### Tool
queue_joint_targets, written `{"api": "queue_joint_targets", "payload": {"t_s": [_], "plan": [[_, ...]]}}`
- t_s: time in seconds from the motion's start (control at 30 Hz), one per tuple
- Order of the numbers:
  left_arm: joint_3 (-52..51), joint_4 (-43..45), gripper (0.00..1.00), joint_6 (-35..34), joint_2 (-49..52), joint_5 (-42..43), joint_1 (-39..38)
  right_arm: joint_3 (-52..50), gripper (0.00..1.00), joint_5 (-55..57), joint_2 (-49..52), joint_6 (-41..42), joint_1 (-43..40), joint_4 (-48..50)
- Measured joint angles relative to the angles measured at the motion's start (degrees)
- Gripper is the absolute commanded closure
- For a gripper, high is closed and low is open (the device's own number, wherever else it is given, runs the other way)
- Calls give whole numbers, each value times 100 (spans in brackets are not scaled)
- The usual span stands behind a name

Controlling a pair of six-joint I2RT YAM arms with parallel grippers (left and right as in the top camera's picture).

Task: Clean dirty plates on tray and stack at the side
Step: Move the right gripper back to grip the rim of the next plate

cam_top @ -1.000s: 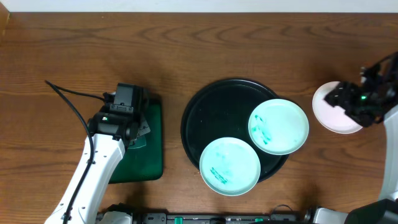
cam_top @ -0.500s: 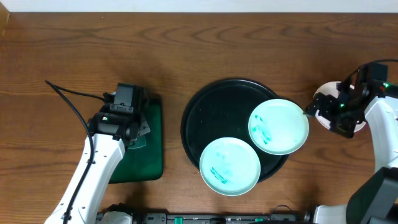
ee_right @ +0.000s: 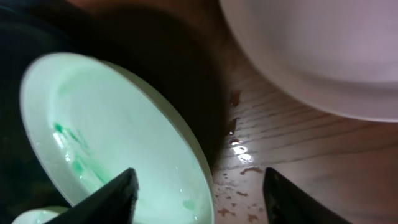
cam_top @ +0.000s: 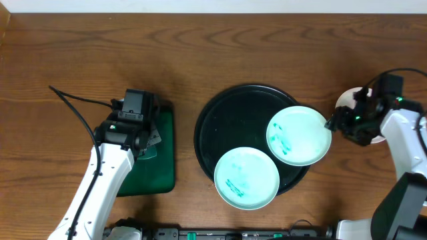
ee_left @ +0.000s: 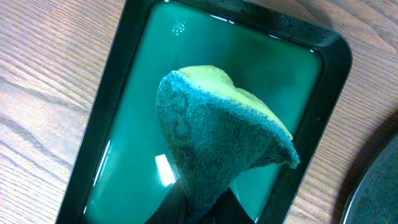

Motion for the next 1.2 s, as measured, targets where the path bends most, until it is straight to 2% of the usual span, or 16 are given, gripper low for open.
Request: {"api": "queue_joint_targets", "payload": {"t_s": [0.13, 0.27, 0.43, 0.53, 0.97, 1.2], "plan": [[0, 0, 93, 13, 0, 0, 0, -319, 53, 2, 11, 55, 96, 275], [0, 0, 93, 15, 0, 0, 0, -479, 64, 11, 11, 164, 146, 463], [0, -2, 93, 15, 0, 0, 0, -619, 90, 11, 11, 264, 243, 636], [0, -4, 93, 15, 0, 0, 0, -717, 97, 9, 11, 356, 348, 743], [0, -17, 93, 15, 2, 0, 0, -798, 99, -9, -13, 358, 544, 809], [0, -17, 93, 15, 4, 44, 0, -730, 98, -81, -601, 258, 955, 1176]]}}
